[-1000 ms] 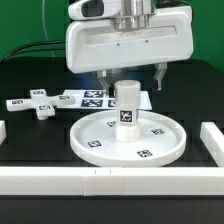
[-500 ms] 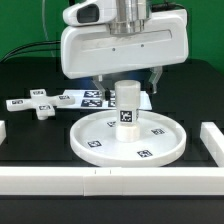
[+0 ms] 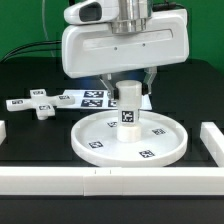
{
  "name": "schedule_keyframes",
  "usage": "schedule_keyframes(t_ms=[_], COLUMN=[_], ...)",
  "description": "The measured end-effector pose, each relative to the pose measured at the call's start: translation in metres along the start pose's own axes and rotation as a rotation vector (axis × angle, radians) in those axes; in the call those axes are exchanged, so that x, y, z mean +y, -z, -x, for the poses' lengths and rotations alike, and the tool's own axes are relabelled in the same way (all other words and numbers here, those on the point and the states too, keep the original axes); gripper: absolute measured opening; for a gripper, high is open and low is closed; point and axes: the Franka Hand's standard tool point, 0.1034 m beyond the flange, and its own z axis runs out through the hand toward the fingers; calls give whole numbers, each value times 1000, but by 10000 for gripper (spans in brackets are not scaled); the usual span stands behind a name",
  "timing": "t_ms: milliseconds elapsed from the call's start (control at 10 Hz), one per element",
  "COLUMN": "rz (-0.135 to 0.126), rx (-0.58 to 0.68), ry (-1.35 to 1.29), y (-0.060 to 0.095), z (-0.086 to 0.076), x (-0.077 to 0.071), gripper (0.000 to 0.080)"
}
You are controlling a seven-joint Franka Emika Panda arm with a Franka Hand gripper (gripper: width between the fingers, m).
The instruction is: Assemble round table
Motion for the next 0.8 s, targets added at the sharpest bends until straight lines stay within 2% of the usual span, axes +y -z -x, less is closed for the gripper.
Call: schedule_keyframes(t_ms=[300,800], rz=[-2,-33], rx=[1,3], ry=[-103,-677], y=[0,0], z=[0,-2], x=[-1,-6], gripper=[405,407])
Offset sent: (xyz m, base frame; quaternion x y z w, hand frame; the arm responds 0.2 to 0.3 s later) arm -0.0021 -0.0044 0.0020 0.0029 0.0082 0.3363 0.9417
